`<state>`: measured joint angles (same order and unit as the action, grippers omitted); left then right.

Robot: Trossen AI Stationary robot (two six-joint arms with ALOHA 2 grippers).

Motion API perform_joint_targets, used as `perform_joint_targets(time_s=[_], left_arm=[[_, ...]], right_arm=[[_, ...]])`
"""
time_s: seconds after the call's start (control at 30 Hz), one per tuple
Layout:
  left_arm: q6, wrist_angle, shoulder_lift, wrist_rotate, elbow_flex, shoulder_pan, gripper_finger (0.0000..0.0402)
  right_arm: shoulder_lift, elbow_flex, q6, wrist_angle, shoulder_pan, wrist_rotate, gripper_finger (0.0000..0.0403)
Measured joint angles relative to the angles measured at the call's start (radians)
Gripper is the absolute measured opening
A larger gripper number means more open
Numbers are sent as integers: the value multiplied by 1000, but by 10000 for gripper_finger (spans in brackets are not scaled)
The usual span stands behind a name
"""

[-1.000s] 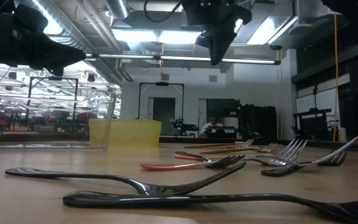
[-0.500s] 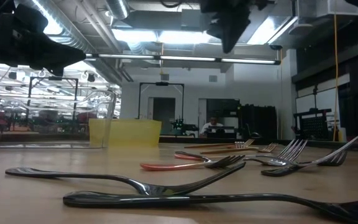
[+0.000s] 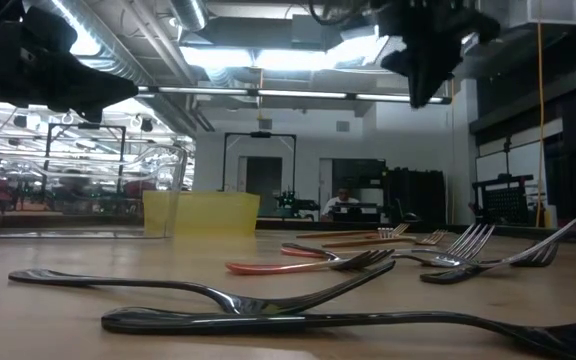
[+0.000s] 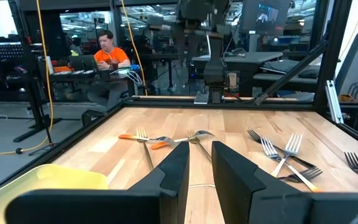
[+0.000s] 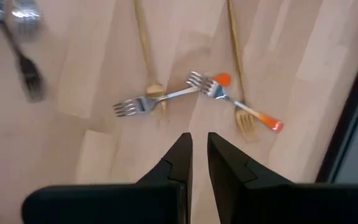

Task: Sort silverware by color (type)
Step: Put the orange fork into the transparent bin

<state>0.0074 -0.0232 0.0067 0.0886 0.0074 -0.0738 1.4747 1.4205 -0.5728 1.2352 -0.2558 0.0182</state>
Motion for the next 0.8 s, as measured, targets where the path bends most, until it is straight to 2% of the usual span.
perform_joint_targets(time_s=[0.43, 0.6, 0.8], left_arm=[[0, 0, 0, 2, 0, 0, 63], [2, 0, 0, 3, 0, 0, 63], [2, 0, 0, 3, 0, 0, 63]], right_arm=[[-17, -356, -288, -479, -42, -101, 40], [-17, -436, -369, -645, -90, -100, 40], [-17, -504, -379, -782, -147, -60, 40]])
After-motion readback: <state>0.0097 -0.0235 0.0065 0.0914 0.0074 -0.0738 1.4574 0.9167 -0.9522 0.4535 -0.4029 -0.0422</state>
